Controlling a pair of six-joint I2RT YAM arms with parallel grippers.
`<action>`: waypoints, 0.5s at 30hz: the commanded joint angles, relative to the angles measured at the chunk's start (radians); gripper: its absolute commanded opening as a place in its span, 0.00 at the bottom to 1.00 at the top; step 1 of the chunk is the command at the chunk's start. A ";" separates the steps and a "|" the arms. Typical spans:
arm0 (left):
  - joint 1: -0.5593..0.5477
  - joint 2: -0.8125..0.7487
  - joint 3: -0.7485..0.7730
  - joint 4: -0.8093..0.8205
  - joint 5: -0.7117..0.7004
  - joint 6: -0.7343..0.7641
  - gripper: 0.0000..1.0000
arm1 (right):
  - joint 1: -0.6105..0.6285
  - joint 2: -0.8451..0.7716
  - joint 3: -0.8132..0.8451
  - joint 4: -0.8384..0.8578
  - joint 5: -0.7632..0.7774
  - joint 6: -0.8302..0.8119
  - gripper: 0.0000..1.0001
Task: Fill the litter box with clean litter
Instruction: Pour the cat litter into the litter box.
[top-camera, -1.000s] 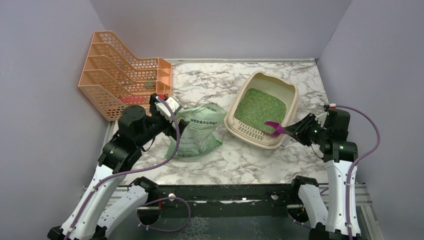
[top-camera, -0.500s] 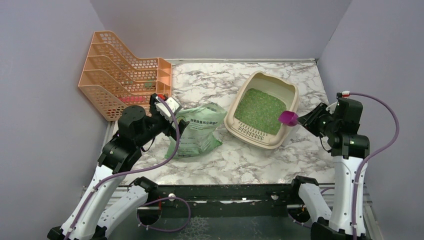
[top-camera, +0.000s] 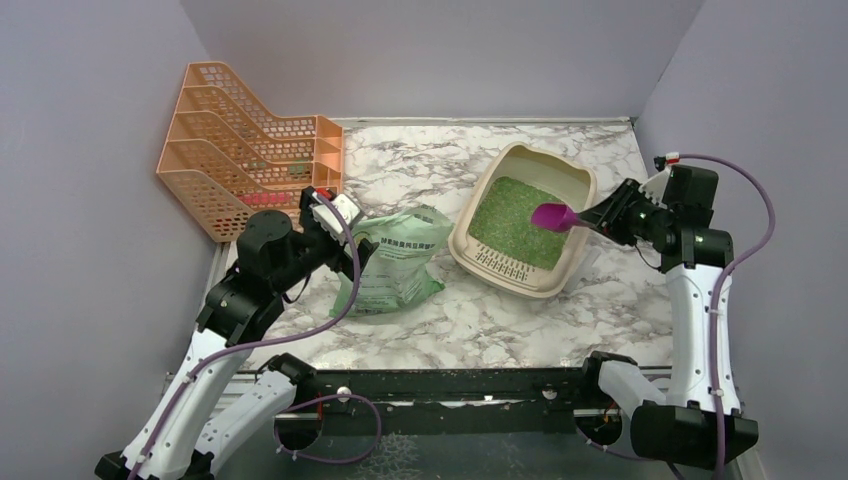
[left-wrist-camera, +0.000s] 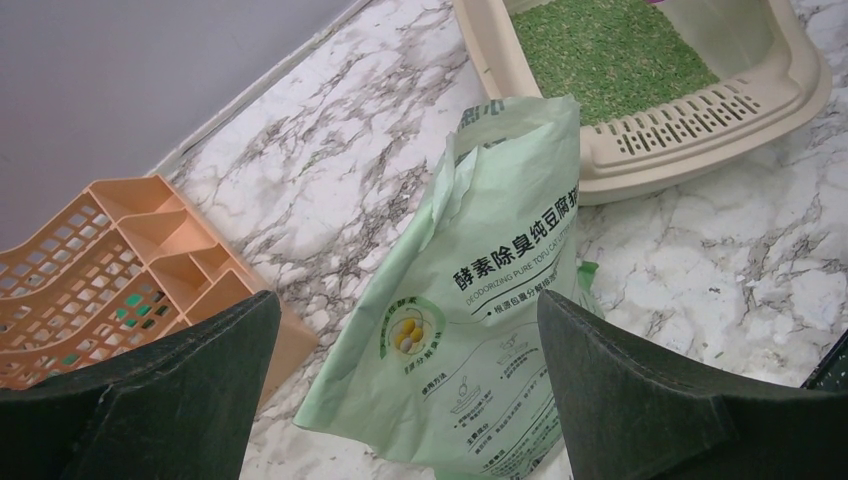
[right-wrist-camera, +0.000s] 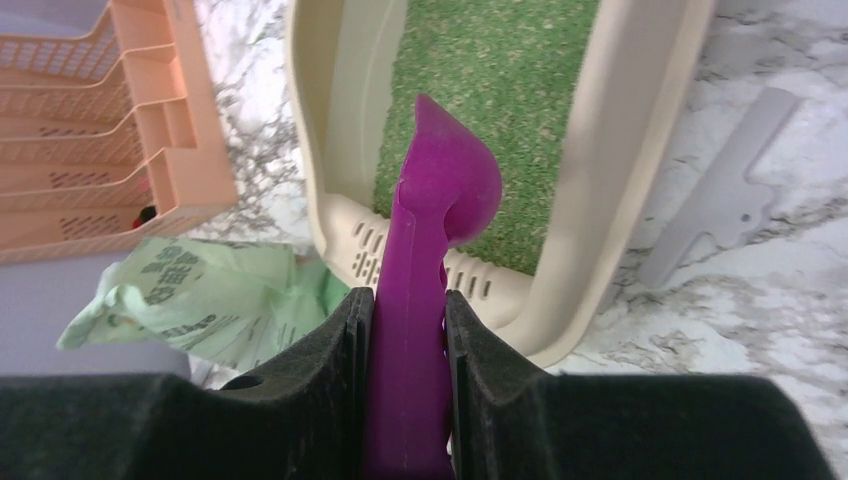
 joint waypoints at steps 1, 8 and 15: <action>0.003 0.028 0.013 -0.020 -0.028 -0.007 0.99 | 0.001 0.009 0.057 0.056 -0.178 -0.016 0.01; 0.003 0.050 0.013 -0.029 -0.055 -0.001 0.99 | 0.001 -0.001 0.077 0.107 -0.308 0.009 0.01; 0.003 0.065 0.020 -0.037 -0.088 -0.004 0.99 | 0.001 -0.010 0.064 0.173 -0.396 0.063 0.01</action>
